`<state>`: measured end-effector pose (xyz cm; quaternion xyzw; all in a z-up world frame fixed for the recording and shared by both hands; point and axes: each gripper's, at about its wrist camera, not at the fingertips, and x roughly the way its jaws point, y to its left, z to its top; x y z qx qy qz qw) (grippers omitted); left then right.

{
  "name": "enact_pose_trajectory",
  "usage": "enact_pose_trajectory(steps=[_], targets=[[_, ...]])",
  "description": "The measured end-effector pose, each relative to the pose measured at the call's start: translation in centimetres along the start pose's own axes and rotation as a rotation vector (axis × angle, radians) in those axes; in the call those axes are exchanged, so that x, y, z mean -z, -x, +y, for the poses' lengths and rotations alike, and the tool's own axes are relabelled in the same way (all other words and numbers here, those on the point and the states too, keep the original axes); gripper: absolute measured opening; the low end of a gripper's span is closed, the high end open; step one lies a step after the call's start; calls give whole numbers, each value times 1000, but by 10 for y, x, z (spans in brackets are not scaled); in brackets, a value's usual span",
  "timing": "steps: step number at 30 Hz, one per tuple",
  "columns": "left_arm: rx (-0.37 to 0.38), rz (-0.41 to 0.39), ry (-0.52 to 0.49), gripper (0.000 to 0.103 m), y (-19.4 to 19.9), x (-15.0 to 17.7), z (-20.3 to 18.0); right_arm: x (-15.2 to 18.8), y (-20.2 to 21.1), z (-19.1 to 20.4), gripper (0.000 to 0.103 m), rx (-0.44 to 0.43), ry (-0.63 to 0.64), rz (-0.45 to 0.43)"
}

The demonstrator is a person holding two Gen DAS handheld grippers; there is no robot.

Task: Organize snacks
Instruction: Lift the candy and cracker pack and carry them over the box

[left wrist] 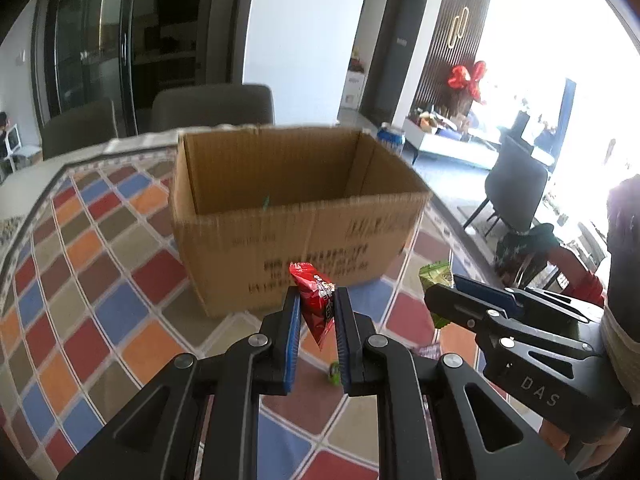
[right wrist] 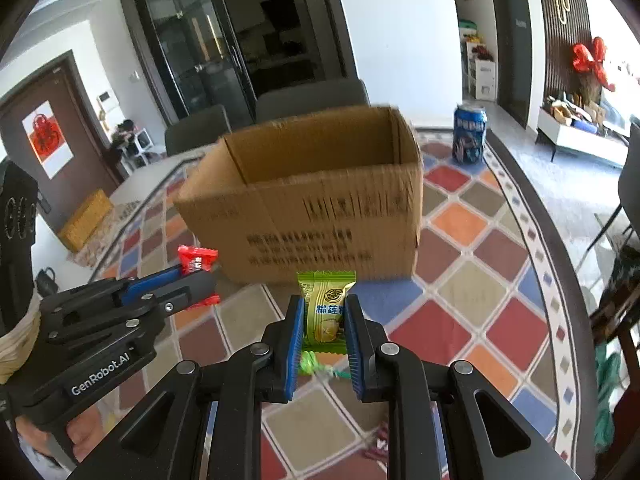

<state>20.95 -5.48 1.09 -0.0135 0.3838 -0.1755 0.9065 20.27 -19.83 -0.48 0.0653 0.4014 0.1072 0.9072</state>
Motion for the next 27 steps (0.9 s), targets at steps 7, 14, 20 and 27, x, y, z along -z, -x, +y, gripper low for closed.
enact_pose_trajectory(steps=[7,14,20,27], targets=[[-22,-59,-19,17,9,-26,3,-31,7,7,21,-6,27,-62],[-46,-92,-32,17,9,-51,11,-61,10,14,21,-7,57,-108],[-58,-92,-27,17,-1,-68,22,-84,3,19,21,-4,83,-126],[-74,-71,-32,17,-19,-83,31,-103,-14,16,21,10,96,-122]])
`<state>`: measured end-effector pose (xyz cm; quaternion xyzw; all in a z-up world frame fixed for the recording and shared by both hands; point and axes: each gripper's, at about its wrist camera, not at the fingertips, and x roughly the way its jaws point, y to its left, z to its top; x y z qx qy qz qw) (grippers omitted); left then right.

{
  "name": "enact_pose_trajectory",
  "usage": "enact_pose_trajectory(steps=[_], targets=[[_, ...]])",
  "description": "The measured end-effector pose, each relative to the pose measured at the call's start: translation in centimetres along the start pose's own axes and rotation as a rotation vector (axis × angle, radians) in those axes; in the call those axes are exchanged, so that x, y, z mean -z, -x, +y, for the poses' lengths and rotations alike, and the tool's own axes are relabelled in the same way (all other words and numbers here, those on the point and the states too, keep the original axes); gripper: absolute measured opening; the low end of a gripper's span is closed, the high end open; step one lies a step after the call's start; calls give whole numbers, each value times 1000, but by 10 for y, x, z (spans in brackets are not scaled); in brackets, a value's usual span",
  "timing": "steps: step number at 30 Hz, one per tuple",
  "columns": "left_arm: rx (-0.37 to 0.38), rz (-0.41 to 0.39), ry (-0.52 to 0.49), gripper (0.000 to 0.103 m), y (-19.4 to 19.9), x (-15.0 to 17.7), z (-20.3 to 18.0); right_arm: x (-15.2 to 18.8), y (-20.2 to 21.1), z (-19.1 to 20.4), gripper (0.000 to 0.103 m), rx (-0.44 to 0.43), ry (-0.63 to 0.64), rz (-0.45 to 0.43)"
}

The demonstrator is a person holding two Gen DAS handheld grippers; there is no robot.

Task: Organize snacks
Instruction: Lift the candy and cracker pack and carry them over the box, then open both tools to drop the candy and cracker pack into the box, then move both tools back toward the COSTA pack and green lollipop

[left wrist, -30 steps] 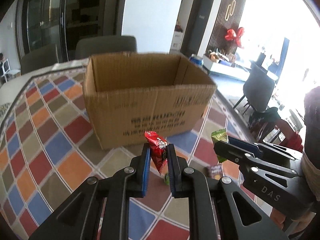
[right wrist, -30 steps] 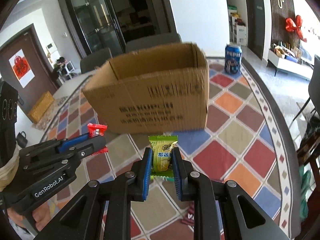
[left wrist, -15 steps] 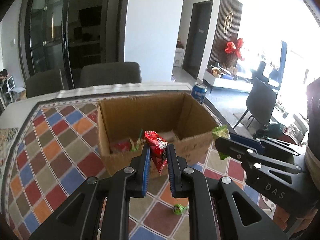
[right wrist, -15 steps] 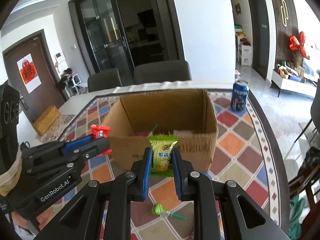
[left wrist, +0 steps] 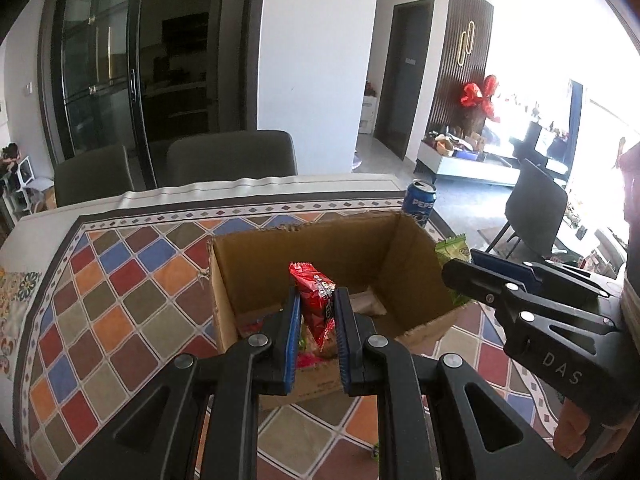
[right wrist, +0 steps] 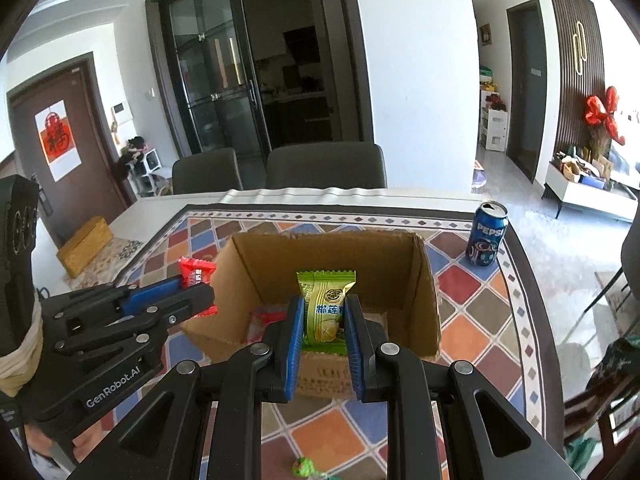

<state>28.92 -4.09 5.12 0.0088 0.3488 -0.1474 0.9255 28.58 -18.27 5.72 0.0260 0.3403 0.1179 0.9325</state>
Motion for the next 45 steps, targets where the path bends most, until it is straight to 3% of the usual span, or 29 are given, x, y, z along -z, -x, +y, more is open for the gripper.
enact_pose_trajectory(steps=[6,8,10,17,29,45], targets=[[-15,25,8,18,-14,-9,6,-7,-20,-8,21,13,-10,25],[-27,29,7,29,-16,-11,6,-8,-24,-11,22,16,-23,32],[-46,20,2,40,-15,-11,5,-8,-28,-14,36,20,-41,44],[-51,4,-23,40,0,-2,-2,-1,-22,-16,39,41,-48,46],[16,-18,-76,43,30,23,-27,26,22,-12,43,55,-43,11],[85,60,-138,44,26,64,-61,73,39,-27,43,88,-87,79]])
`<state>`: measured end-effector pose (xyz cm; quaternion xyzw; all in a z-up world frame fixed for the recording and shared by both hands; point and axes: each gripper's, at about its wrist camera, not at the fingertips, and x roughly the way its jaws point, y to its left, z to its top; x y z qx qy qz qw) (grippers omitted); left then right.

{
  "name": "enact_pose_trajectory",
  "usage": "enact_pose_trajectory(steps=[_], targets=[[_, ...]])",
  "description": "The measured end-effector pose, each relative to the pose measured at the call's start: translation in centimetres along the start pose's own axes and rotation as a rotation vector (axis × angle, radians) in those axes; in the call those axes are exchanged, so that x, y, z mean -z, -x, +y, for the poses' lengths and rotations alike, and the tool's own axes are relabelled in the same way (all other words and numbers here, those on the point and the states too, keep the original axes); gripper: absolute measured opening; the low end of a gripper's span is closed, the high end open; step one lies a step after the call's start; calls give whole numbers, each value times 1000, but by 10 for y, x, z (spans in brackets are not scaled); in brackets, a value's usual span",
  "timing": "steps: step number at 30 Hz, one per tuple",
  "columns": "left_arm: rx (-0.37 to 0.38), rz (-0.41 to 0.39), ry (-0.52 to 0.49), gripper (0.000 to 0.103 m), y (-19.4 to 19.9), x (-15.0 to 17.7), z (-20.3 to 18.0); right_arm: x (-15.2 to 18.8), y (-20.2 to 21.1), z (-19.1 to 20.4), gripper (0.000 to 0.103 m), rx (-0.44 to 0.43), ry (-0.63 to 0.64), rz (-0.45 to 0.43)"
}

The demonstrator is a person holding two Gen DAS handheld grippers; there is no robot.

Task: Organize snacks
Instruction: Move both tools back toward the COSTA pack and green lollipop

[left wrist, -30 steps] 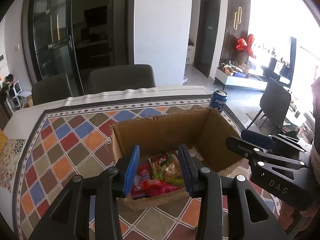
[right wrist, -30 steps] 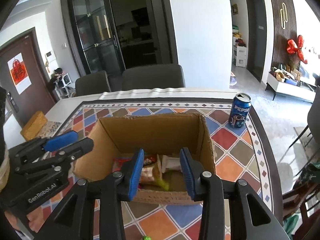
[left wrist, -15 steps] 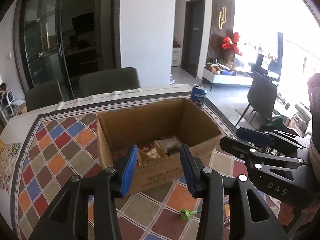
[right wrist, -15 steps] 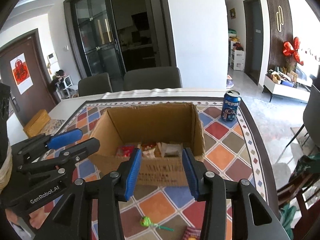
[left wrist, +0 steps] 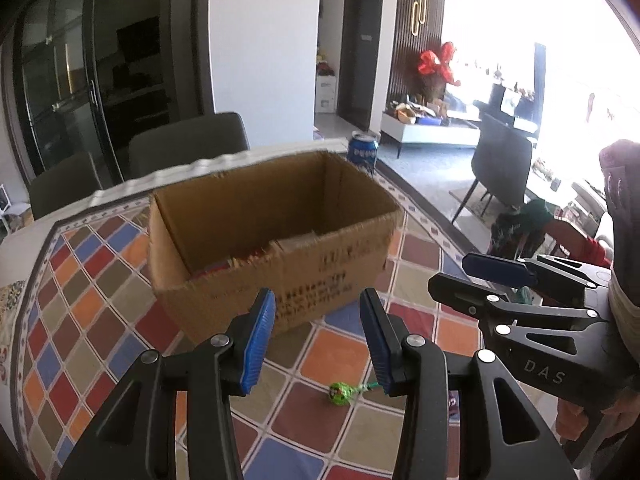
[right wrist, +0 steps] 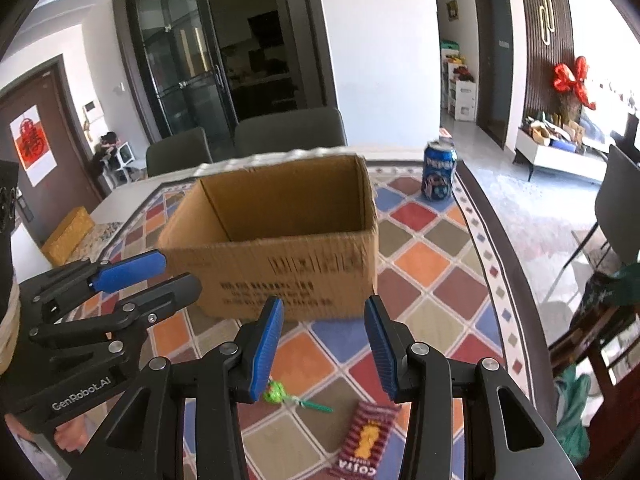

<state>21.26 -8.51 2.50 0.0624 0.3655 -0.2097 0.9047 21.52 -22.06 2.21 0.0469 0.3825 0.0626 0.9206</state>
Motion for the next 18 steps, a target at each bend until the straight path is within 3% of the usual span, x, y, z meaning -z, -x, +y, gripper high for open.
enact_pose_trajectory(steps=[18], targets=[[57,169,14,43,-47,52,-13,57,-31,-19,43,61,-40,171]])
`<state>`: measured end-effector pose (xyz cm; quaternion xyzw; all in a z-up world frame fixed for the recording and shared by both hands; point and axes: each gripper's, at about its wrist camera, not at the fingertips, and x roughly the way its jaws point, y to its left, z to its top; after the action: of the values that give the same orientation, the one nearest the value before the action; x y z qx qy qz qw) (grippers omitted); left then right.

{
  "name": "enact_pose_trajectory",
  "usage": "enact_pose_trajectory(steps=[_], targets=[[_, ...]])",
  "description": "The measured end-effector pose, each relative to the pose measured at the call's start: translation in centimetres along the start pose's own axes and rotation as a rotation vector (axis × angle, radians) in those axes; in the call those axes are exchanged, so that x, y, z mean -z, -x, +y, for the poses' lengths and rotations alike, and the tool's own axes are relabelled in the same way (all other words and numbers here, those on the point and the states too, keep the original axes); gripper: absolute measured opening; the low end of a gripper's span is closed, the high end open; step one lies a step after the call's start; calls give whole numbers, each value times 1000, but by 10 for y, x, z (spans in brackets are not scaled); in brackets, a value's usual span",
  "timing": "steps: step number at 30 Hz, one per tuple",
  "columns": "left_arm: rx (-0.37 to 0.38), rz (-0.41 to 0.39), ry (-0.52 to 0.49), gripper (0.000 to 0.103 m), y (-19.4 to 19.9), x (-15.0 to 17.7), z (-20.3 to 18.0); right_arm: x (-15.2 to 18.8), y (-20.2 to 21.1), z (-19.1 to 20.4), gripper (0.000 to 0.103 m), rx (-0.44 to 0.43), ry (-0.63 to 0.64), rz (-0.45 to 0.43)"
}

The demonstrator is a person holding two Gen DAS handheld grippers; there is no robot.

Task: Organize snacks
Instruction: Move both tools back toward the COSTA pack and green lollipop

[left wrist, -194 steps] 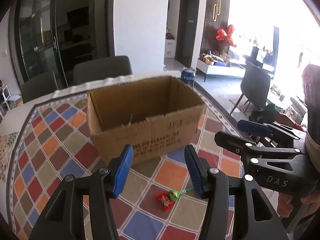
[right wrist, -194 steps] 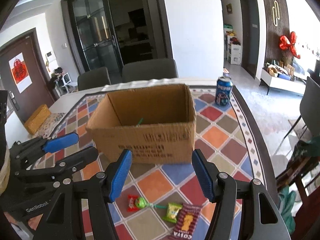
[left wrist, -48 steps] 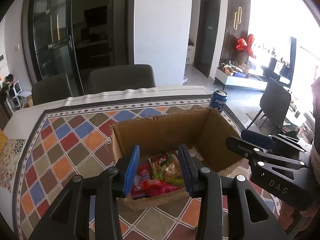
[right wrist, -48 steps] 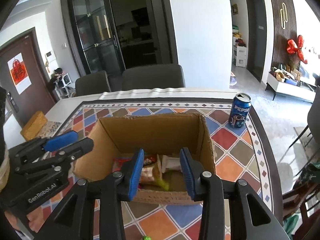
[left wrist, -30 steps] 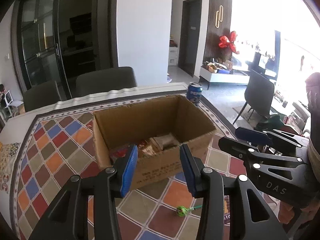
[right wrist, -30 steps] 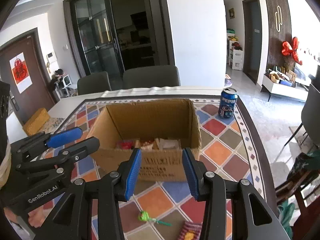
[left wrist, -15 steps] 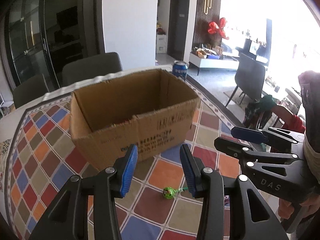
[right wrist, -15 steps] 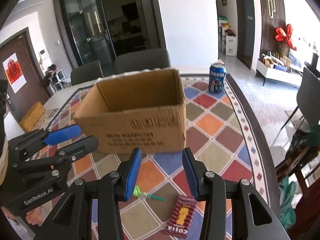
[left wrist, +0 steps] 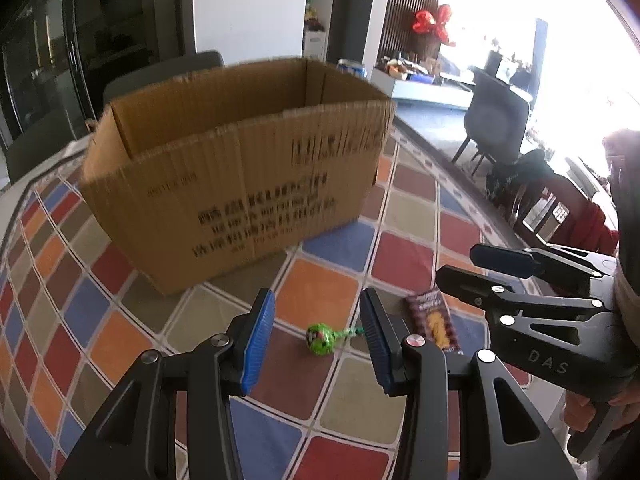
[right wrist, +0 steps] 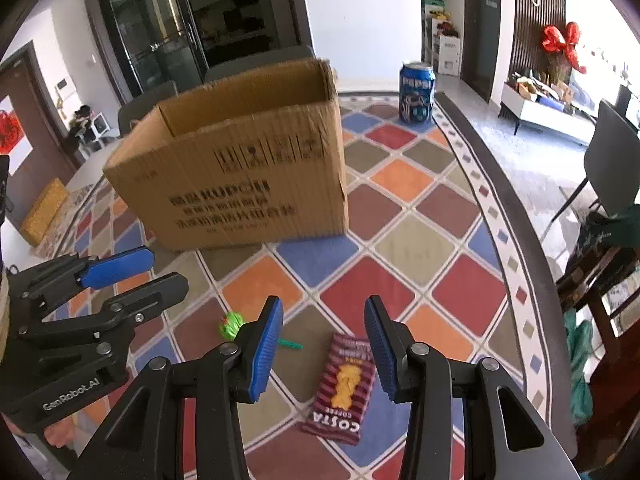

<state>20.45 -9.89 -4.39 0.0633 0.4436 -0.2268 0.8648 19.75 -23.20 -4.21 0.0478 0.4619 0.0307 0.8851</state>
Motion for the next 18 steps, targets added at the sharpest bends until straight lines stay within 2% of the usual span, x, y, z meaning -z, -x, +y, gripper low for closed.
enact_pose_trajectory(steps=[3,9,18], targets=[[7,24,3,43,-8,7,0,9,-6,-1,51,9,-6,23],[35,67,11,43,-22,19,1,24,-19,-3,51,16,-21,78],[63,93,15,43,-41,29,4,44,-35,-9,51,36,-44,150]])
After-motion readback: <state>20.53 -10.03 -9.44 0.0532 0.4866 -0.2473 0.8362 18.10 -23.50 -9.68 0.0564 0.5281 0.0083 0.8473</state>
